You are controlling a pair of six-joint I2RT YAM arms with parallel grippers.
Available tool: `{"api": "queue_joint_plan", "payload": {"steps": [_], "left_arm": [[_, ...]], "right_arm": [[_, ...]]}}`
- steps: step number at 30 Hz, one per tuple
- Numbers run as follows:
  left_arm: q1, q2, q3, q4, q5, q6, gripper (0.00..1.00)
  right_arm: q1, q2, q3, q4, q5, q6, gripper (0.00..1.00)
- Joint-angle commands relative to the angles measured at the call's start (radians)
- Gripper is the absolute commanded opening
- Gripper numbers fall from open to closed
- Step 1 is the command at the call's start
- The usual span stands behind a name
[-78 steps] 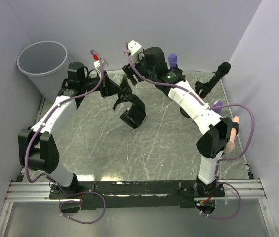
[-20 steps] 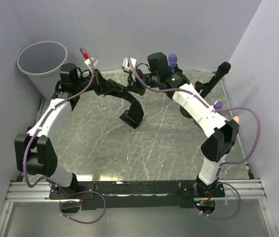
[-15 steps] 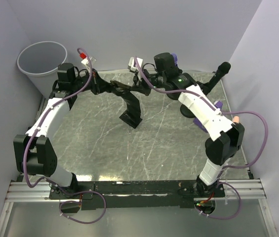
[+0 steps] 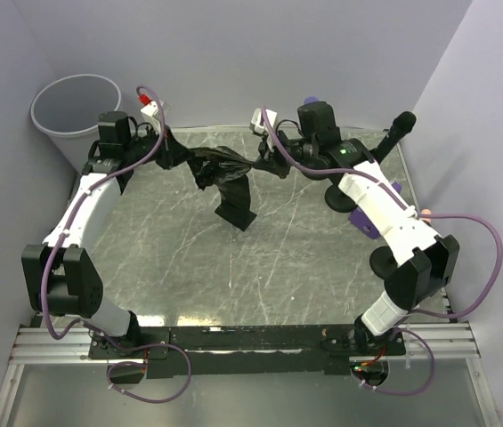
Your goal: Put the trash bags into the trash bin
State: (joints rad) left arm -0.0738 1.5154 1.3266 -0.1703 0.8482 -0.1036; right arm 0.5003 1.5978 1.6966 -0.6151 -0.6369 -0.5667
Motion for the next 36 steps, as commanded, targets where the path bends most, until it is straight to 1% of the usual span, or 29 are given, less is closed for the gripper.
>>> {"api": "queue_joint_plan", "payload": {"steps": [1, 7, 8, 10, 13, 14, 16, 18, 19, 20, 21, 24, 26, 27, 29, 33, 34, 35, 36], "left_arm": [[0.020, -0.006, 0.066, -0.024, -0.020, 0.061, 0.01], [0.039, 0.025, 0.128, -0.095, -0.011, 0.091, 0.01], [0.040, 0.028, 0.135, -0.106, -0.012, 0.129, 0.01], [0.046, 0.034, 0.149, -0.124, -0.008, 0.142, 0.01], [0.049, 0.043, 0.186, -0.155, 0.053, 0.154, 0.01], [0.049, 0.046, 0.192, -0.155, 0.080, 0.144, 0.01], [0.049, 0.042, 0.186, -0.131, 0.133, 0.111, 0.01], [0.051, 0.026, 0.160, -0.065, 0.160, 0.033, 0.01], [0.048, 0.017, 0.145, -0.036, 0.166, 0.009, 0.01], [0.048, 0.008, 0.134, -0.008, 0.166, -0.016, 0.01], [0.049, 0.002, 0.125, 0.011, 0.169, -0.033, 0.01], [0.048, -0.014, 0.118, 0.028, 0.183, -0.050, 0.01], [0.043, -0.026, 0.115, 0.043, 0.198, -0.070, 0.01], [0.040, -0.032, 0.117, 0.051, 0.207, -0.074, 0.01], [0.040, -0.046, 0.118, 0.063, 0.218, -0.085, 0.01], [0.037, -0.069, 0.125, 0.100, 0.258, -0.128, 0.01], [0.039, -0.070, 0.125, 0.104, 0.267, -0.136, 0.01], [0.039, -0.076, 0.126, 0.104, 0.270, -0.136, 0.01], [0.037, -0.080, 0.128, 0.095, 0.262, -0.131, 0.01]], "right_arm": [[-0.031, -0.090, -0.018, 0.005, -0.014, -0.018, 0.00], [-0.055, -0.102, -0.029, 0.002, -0.010, -0.018, 0.00], [-0.062, -0.105, -0.032, 0.002, -0.012, -0.013, 0.00], [-0.072, -0.107, -0.035, 0.002, -0.009, -0.007, 0.00], [-0.075, -0.105, -0.037, 0.034, -0.006, 0.043, 0.00], [-0.075, -0.095, -0.026, 0.044, -0.029, 0.083, 0.06], [-0.066, -0.047, 0.014, 0.084, -0.034, 0.189, 0.39], [-0.042, 0.009, 0.058, 0.139, 0.035, 0.310, 0.69], [-0.033, 0.039, 0.093, 0.164, 0.064, 0.368, 0.78], [-0.023, 0.077, 0.119, 0.172, 0.086, 0.422, 0.84], [-0.017, 0.118, 0.173, 0.173, 0.095, 0.463, 0.87], [0.007, 0.201, 0.257, 0.183, 0.112, 0.554, 0.90], [0.024, 0.249, 0.299, 0.175, 0.089, 0.565, 0.90], [0.032, 0.263, 0.302, 0.173, 0.077, 0.592, 0.90], [0.049, 0.280, 0.287, 0.175, 0.075, 0.593, 0.91], [0.072, 0.309, 0.233, 0.178, 0.115, 0.584, 0.89], [0.072, 0.317, 0.219, 0.183, 0.126, 0.590, 0.87], [0.069, 0.321, 0.209, 0.187, 0.123, 0.597, 0.80], [0.063, 0.323, 0.198, 0.195, 0.109, 0.600, 0.67]]}}
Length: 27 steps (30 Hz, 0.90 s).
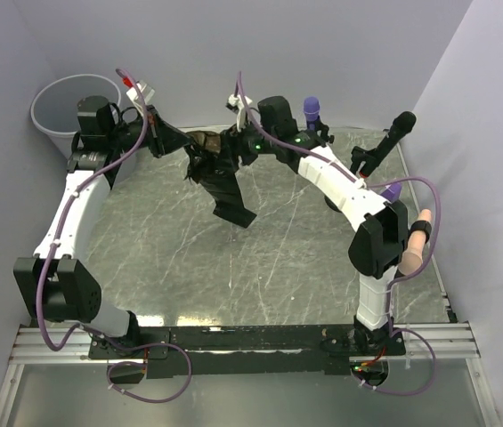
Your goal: Put the trash bags into the trash bin
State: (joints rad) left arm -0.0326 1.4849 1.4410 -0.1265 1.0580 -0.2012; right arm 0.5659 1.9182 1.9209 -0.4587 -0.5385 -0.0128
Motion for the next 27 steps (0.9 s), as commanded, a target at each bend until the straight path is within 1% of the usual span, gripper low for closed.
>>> {"api": "queue_joint_plan", "payload": {"steps": [1, 3, 4, 5, 6, 8, 10, 11, 14, 16, 19, 21, 23, 25, 26, 27], "left_arm": [[-0.004, -0.054, 0.015, 0.038, 0.039, -0.018, 0.01], [-0.004, -0.057, 0.028, -0.011, -0.002, 0.046, 0.01], [-0.003, -0.054, 0.036, -0.042, -0.031, 0.066, 0.01], [-0.003, -0.051, 0.039, -0.077, -0.067, 0.086, 0.01], [-0.004, -0.048, 0.041, -0.103, -0.087, 0.104, 0.01], [-0.004, -0.037, 0.029, -0.128, -0.148, 0.120, 0.01], [-0.003, -0.031, 0.009, -0.133, -0.184, 0.124, 0.02], [-0.004, -0.029, -0.004, -0.128, -0.191, 0.125, 0.05], [-0.007, -0.040, -0.050, -0.052, -0.276, 0.033, 0.36], [-0.007, -0.061, -0.074, -0.016, -0.320, 0.000, 0.48], [-0.009, -0.124, -0.163, 0.043, -0.319, -0.017, 0.64], [-0.010, -0.147, -0.218, 0.080, -0.279, -0.039, 0.66], [-0.027, -0.149, -0.251, 0.074, -0.280, -0.070, 0.71], [-0.036, -0.146, -0.292, 0.100, -0.273, -0.115, 0.75], [-0.041, -0.147, -0.318, 0.119, -0.273, -0.142, 0.75], [-0.046, -0.155, -0.344, 0.183, -0.271, -0.167, 0.75]], "right_arm": [[-0.008, 0.001, -0.036, 0.044, -0.017, 0.043, 0.57], [-0.018, -0.014, -0.060, 0.049, 0.000, 0.036, 0.34], [-0.024, -0.025, -0.074, 0.052, 0.012, 0.025, 0.16], [-0.030, -0.039, -0.088, 0.055, 0.029, 0.022, 0.02], [-0.035, -0.054, -0.098, 0.054, 0.055, 0.022, 0.00], [-0.044, -0.082, -0.118, 0.051, 0.081, -0.005, 0.00], [-0.052, -0.117, -0.129, 0.048, 0.048, -0.019, 0.00], [-0.052, -0.131, -0.135, 0.049, 0.035, -0.022, 0.00], [-0.054, -0.182, -0.155, 0.054, 0.035, 0.002, 0.00], [-0.054, -0.202, -0.161, 0.054, 0.058, 0.037, 0.00], [-0.054, -0.205, -0.149, 0.048, 0.046, 0.046, 0.00], [-0.054, -0.203, -0.140, 0.048, 0.051, 0.060, 0.00], [-0.054, -0.197, -0.128, 0.052, 0.057, 0.071, 0.00], [-0.054, -0.191, -0.111, 0.052, 0.043, 0.067, 0.00], [-0.054, -0.186, -0.100, 0.048, 0.043, 0.068, 0.00], [-0.054, -0.185, -0.089, 0.046, 0.043, 0.074, 0.00]]}}
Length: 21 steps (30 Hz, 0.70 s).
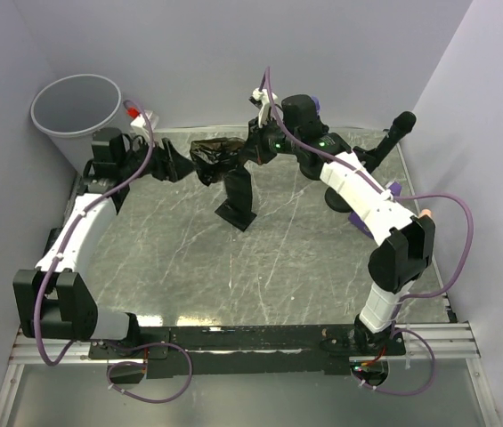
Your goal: Put the trash bags into the trash bin
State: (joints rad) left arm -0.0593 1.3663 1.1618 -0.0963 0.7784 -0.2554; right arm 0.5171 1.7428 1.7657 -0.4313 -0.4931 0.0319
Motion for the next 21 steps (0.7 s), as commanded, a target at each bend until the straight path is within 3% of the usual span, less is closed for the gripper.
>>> {"api": "queue_joint_plan", "payload": {"steps": [1, 3, 8, 12, 17, 21], "left_arm": [[-0.022, -0.044, -0.101, 0.215, 0.013, -0.149, 0.75], [-0.031, -0.038, -0.145, 0.334, 0.013, -0.211, 0.75], [-0.051, 0.069, -0.106, 0.414, -0.014, -0.298, 0.67], [-0.050, 0.115, -0.106, 0.591, 0.067, -0.396, 0.62], [-0.051, 0.165, -0.080, 0.603, 0.140, -0.406, 0.19], [-0.025, 0.136, -0.039, 0.407, 0.094, -0.277, 0.06]], "right_arm": [[-0.005, -0.003, 0.075, 0.014, -0.005, 0.028, 0.00], [-0.005, 0.001, 0.084, 0.009, -0.007, 0.028, 0.00], [-0.003, 0.000, 0.069, 0.008, -0.035, 0.031, 0.00], [-0.002, -0.011, 0.051, 0.002, -0.022, 0.020, 0.00], [-0.008, -0.023, 0.038, -0.004, 0.010, -0.010, 0.00], [-0.038, -0.032, 0.035, -0.047, 0.027, -0.056, 0.00]]}}
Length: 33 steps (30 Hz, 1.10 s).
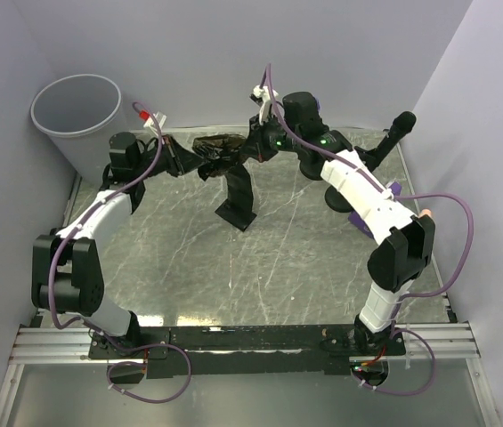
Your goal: Put the trash bags into the trash bin
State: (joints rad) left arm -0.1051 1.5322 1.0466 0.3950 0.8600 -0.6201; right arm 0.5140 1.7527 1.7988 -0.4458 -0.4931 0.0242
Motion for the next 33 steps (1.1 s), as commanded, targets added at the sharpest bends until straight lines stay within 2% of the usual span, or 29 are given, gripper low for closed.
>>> {"api": "queue_joint_plan", "payload": {"steps": [1, 6, 9, 13, 14, 16, 20, 23, 26, 33], "left_arm": [[0.037, -0.038, 0.093, -0.135, 0.002, 0.126, 0.05], [0.082, -0.070, 0.150, -0.320, -0.048, 0.262, 0.01], [0.093, -0.075, 0.170, -0.370, -0.067, 0.293, 0.01], [0.091, -0.058, 0.202, -0.393, -0.024, 0.278, 0.01], [0.091, -0.050, 0.216, -0.393, -0.001, 0.263, 0.01], [0.093, -0.034, 0.240, -0.424, 0.030, 0.231, 0.01], [0.091, -0.015, 0.282, -0.461, 0.031, 0.125, 0.01], [0.090, -0.009, 0.303, -0.459, 0.043, 0.044, 0.01], [0.085, -0.014, 0.303, -0.430, 0.059, -0.010, 0.01], [0.073, -0.046, 0.288, -0.435, 0.059, 0.011, 0.01]], "right_arm": [[-0.051, -0.045, -0.001, -0.043, 0.025, -0.053, 0.00], [-0.123, -0.074, -0.044, -0.077, 0.022, -0.079, 0.00], [-0.137, -0.096, -0.067, -0.079, 0.037, -0.096, 0.00], [-0.138, -0.110, -0.084, -0.065, 0.041, -0.106, 0.00], [-0.138, -0.119, -0.081, -0.057, 0.034, -0.115, 0.05], [-0.137, -0.136, -0.079, -0.027, 0.012, -0.136, 0.33], [-0.106, -0.165, -0.035, -0.025, -0.002, -0.295, 0.50], [-0.021, -0.193, -0.035, -0.068, -0.012, -0.511, 0.53], [0.072, -0.196, -0.076, -0.083, 0.010, -0.641, 0.53], [0.146, -0.127, -0.064, 0.038, -0.008, -0.713, 0.59]]}}
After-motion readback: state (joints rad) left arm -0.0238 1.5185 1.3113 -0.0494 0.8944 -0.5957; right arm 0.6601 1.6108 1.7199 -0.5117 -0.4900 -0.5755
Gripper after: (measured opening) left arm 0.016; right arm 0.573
